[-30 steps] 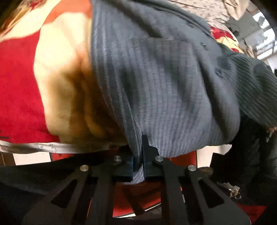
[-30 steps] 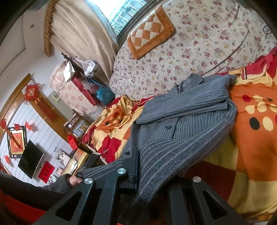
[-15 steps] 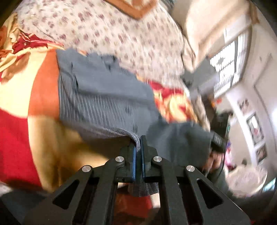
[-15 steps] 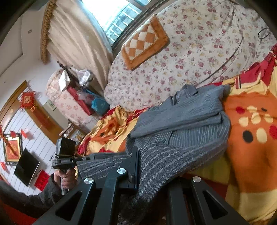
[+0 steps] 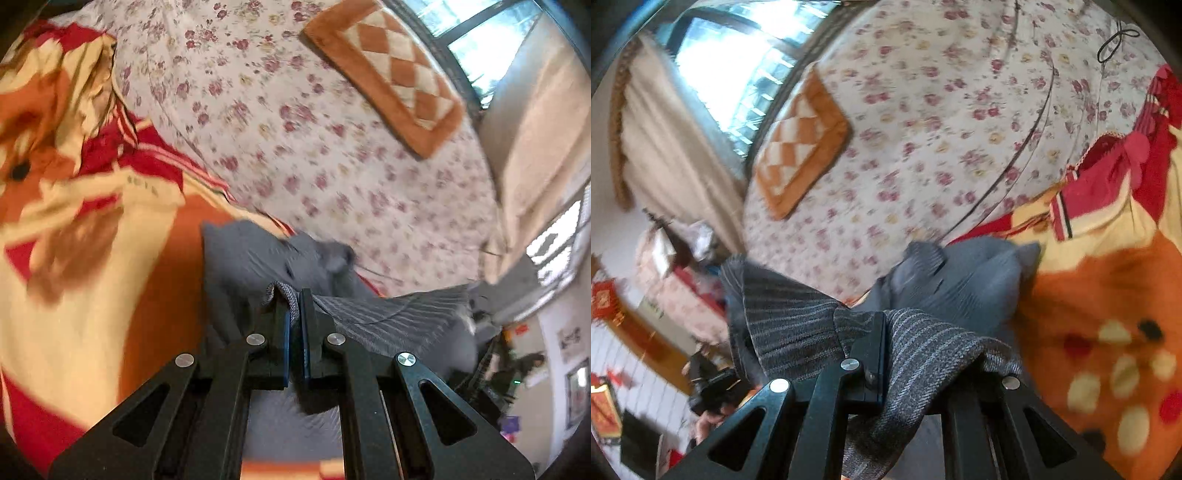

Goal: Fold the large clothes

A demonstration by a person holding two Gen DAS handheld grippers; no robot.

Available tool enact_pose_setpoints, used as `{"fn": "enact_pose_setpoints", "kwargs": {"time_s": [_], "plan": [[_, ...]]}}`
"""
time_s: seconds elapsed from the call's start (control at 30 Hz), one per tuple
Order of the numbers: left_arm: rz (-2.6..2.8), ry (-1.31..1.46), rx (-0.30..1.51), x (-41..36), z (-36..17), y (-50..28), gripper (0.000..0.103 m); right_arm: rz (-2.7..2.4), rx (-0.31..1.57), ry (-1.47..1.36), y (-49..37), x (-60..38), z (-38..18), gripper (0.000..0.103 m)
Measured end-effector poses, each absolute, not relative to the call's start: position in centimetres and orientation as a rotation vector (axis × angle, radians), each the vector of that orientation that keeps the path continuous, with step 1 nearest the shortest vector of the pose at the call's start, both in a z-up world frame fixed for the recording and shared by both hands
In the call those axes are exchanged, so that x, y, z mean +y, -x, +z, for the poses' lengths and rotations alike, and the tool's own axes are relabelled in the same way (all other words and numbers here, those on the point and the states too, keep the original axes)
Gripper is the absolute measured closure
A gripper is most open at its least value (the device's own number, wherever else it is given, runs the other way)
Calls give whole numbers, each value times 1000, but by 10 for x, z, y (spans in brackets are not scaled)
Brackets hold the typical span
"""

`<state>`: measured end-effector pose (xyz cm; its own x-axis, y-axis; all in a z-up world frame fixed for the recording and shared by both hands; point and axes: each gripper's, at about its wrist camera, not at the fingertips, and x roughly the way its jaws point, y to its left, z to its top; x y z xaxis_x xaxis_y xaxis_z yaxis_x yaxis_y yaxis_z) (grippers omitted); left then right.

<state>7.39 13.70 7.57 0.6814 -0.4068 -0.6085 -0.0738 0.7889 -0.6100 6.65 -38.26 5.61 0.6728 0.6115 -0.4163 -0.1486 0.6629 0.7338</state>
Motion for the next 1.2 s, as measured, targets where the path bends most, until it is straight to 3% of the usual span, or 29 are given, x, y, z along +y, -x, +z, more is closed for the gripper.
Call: {"fn": "enact_pose_setpoints", "kwargs": {"time_s": [0.27,0.67,0.73,0.77,0.8,0.87,0.9,0.93,1.2], "plan": [[-89,604,806,130,33,-159,100,390,773,-695,-157,-369,15,96],[11,539,868,131,-15,-215,98,342,803,-819,-222,-384,-33,96],[-6,499,873,127,-14,-223,92,352,801,-838,-229,-386,-44,91],[-23,469,874,123,-13,-224,88,357,802,-865,-231,-387,-49,79],[-41,447,877,119,-12,-225,81,372,804,-913,-233,-389,-53,61],[-81,452,872,117,-9,-224,62,414,792,-1014,-233,-394,-54,47],[-112,471,855,117,-6,-222,42,424,768,-1056,-231,-396,-51,36],[-119,479,837,117,-3,-220,32,423,741,-1095,-227,-398,-46,32],[-84,508,662,128,43,-190,32,445,598,-1024,-194,-407,8,30]]}}
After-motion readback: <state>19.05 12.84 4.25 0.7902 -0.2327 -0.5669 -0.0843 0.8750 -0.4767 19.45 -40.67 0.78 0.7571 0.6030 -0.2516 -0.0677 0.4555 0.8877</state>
